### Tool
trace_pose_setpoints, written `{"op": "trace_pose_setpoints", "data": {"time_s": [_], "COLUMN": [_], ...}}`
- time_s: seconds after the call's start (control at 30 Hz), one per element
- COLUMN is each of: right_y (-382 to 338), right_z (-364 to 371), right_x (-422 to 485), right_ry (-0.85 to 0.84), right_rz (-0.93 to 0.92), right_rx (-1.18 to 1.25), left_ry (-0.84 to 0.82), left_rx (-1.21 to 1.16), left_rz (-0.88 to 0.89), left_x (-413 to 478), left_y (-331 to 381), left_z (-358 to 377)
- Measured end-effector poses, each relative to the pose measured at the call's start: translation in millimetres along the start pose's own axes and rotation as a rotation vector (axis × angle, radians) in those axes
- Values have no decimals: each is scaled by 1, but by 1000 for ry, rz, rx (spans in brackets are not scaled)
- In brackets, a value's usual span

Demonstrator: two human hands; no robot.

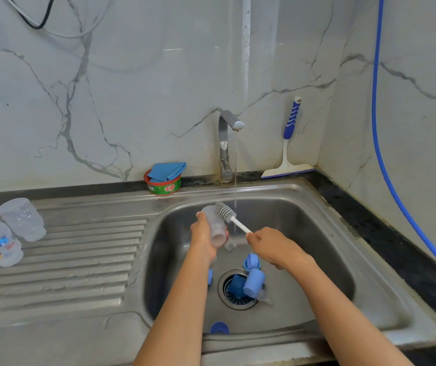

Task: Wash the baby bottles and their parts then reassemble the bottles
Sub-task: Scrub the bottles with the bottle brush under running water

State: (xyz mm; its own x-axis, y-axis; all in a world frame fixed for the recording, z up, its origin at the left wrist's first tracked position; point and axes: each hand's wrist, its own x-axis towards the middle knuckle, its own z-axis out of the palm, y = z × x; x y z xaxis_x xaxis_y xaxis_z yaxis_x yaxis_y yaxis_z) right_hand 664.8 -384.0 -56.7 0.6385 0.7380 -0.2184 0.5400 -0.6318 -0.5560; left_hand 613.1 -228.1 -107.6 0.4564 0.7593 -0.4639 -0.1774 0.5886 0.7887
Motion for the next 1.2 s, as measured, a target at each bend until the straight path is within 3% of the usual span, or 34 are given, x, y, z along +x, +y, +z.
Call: {"op": "trace_pose_setpoints", "data": {"time_s": [0.17,0.27,0.4,0.6,0.9,1.2], "right_y": [0,-3,-5,-5,-6,-5], "right_z": [4,0,0,4,-3,6], "right_x": [8,3,-4,5,-4,8], "right_ry": [114,56,-9,177,26,189], "right_rz": [-10,-4,-2,-20,18,6], "right_rx": [32,30,7,54,-55,-36], "left_ry": [-128,-177,-124,-271,-165,-253], "left_rx": [22,-15,-135,-149,-46,-21], "left_rz": [-27,-22,-17,-84,-38,-96], "left_x": [-12,-13,-6,-19,-7,-21], "left_y": [-3,-1,4,3,-1,0], "left_z": [9,8,-2,4,3,11]}}
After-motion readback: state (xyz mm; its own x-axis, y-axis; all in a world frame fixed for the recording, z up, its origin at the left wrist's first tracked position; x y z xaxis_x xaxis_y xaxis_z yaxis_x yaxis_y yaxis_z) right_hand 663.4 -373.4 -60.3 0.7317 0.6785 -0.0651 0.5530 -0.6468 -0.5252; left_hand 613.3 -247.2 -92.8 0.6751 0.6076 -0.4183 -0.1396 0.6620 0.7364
